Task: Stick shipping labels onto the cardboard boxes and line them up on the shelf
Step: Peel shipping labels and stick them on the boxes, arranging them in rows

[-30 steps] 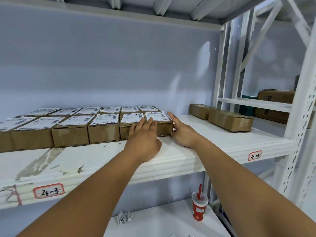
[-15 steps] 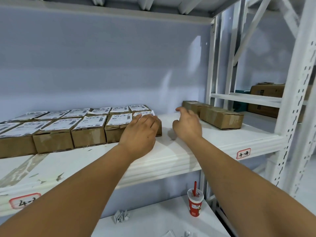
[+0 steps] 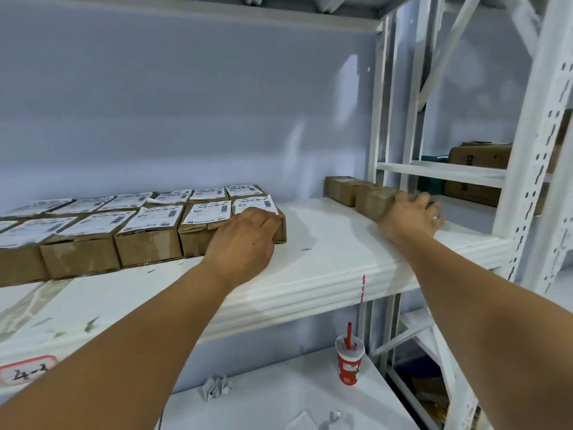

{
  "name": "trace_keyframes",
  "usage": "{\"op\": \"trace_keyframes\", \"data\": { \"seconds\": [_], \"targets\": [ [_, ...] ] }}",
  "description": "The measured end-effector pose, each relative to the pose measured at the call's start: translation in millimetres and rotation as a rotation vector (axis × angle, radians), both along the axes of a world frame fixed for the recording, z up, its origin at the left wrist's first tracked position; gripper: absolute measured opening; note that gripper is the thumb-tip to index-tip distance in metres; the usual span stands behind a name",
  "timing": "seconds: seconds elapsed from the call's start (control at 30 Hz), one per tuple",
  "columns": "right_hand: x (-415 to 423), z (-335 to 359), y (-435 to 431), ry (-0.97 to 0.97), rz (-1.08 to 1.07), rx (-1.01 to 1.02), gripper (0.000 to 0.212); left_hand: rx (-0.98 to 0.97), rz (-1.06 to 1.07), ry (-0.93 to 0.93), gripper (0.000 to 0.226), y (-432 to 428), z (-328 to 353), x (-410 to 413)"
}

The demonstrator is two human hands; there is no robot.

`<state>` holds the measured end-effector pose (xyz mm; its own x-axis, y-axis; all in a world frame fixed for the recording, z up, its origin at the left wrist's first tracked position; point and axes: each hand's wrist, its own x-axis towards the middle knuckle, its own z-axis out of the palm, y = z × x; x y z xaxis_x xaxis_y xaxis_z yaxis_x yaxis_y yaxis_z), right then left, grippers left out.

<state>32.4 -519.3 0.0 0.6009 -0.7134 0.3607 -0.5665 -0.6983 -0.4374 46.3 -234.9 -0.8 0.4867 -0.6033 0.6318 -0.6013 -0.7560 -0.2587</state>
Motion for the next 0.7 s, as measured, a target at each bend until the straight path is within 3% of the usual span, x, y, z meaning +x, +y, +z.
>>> {"op": "trace_keyframes", "data": {
  "seconds": [0.23,0.5,0.6,0.7],
  "targets": [
    [1,0,-4,-0.083,0.037,-0.059,0.049,-0.033,-0.010,0.075,0.031,1,-1,1],
    [-16,4,12,-0.151,0.052,0.149,0.079,-0.007,-0.080,-0.095,0.036,2,-2,-1],
    [-28,4,35,-0.328,0.118,0.241,0.077,0.029,-0.090,-0.163,0.033,4,0,-5],
    [-38,4,68,-0.505,0.209,0.158,0.078,0.014,-0.070,-0.149,0.033,10,-1,-6]
  ]
}}
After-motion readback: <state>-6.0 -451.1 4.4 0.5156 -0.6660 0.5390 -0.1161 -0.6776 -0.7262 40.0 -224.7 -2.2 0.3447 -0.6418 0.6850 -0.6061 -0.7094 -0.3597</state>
